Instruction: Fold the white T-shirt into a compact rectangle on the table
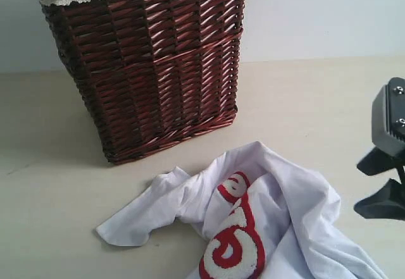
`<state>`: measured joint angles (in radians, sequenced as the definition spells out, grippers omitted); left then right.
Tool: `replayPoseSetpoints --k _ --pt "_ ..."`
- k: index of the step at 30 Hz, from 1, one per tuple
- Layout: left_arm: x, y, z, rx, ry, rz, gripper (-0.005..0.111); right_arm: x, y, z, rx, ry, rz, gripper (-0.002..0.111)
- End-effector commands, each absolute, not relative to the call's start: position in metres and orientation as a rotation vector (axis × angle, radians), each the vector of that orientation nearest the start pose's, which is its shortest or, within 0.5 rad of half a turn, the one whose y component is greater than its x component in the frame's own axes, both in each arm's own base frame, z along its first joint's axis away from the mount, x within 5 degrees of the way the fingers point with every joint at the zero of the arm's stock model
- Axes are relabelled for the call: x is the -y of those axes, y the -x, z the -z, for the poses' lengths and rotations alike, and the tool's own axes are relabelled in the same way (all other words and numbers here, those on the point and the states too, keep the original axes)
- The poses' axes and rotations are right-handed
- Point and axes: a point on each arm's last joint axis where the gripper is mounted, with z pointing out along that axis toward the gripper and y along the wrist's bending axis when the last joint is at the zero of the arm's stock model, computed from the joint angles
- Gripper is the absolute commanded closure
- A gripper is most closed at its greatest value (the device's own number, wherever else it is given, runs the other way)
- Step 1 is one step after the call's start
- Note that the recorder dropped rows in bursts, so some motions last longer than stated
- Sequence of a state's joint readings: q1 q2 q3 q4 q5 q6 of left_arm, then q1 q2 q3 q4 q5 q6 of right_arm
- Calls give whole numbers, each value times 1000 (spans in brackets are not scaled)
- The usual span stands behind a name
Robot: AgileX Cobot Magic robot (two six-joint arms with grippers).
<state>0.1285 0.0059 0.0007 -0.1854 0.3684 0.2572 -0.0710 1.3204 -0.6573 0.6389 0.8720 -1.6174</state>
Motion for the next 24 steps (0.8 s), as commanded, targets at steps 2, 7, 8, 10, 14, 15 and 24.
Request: replayPoseSetpoints --k 2,7,8,10,14,15,24 --pt "-1 -53 -181 -1841 5 -81 13 0 -209 -170 -2389 1443 -731 45" --pt "-1 -53 -181 -1841 5 -81 13 3 -213 -144 -2421 1460 -871 45" --pt "-1 -53 -181 -1841 5 -81 13 3 -213 -140 -2427 1461 -888 45" --pt "-1 -53 -181 -1841 5 -81 13 5 -215 -133 -2440 1459 -879 46" --pt "-1 -53 -181 -1841 5 -81 13 9 -222 -119 -2457 1457 -799 51" --pt "-1 -53 -181 -1841 5 -81 13 9 -224 -117 -2450 1449 -786 52" --pt "-1 -53 -181 -1841 5 -81 13 0 -234 -119 -2352 1316 -849 108"
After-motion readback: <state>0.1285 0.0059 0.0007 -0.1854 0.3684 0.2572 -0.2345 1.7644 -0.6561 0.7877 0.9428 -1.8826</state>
